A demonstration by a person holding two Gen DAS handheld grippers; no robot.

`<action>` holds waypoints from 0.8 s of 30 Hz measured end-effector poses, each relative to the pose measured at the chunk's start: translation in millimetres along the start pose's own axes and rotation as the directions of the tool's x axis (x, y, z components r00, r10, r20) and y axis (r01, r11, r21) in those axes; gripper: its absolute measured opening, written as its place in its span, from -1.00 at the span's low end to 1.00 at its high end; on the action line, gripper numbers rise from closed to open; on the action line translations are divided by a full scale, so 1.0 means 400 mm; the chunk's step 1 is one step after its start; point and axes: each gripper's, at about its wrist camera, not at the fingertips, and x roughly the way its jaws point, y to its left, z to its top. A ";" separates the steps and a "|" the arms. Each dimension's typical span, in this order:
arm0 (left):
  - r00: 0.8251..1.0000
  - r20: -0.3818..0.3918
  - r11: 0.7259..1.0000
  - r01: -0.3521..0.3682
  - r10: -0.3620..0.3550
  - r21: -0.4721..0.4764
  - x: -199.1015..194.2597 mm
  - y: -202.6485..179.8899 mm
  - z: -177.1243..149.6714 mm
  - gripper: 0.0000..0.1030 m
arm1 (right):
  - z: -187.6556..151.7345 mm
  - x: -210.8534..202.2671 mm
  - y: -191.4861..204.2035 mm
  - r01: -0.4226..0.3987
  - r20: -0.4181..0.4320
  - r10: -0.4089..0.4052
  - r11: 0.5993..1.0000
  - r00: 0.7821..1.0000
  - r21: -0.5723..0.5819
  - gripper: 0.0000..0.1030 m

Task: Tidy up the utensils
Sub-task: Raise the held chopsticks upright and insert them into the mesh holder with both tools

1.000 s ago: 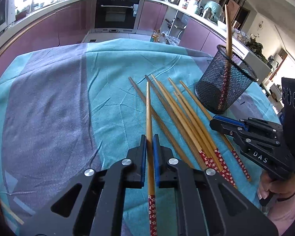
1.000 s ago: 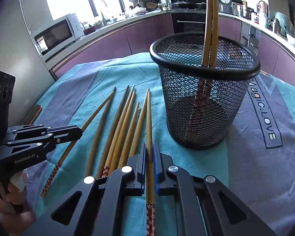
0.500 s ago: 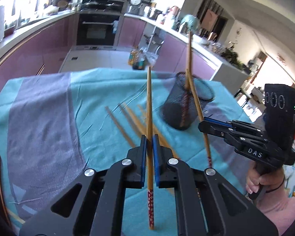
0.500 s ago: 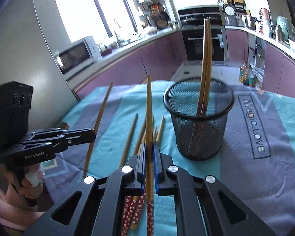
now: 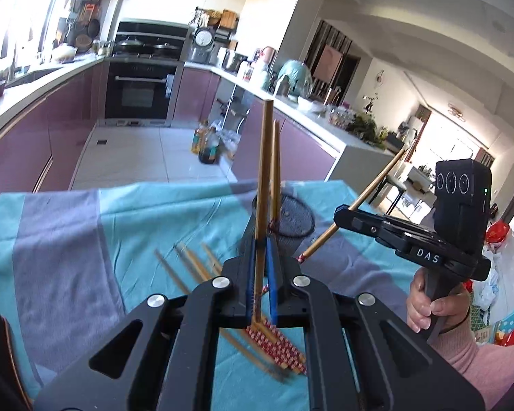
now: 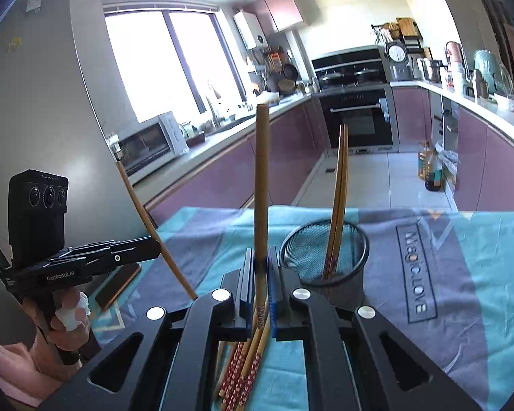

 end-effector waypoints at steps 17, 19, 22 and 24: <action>0.988 0.148 0.994 0.023 -0.039 0.108 0.000 -0.135 0.197 -0.87 | 0.154 -0.054 -0.015 0.087 0.136 -0.076 0.993 0.988 -0.075 -0.88; 0.988 0.151 0.993 0.020 -0.037 0.118 0.006 -0.152 0.210 -0.87 | 0.157 -0.039 -0.026 0.102 0.131 -0.092 0.992 0.987 -0.074 -0.88; 0.989 0.148 0.991 -0.011 -0.009 0.135 0.032 -0.169 0.208 -0.87 | 0.153 -0.019 -0.036 0.116 0.114 -0.108 0.991 0.988 -0.067 -0.88; 0.992 0.124 0.989 -0.017 -0.001 0.144 0.056 -0.172 0.200 -0.87 | 0.146 0.004 -0.048 0.127 0.083 -0.122 0.990 0.989 -0.066 -0.88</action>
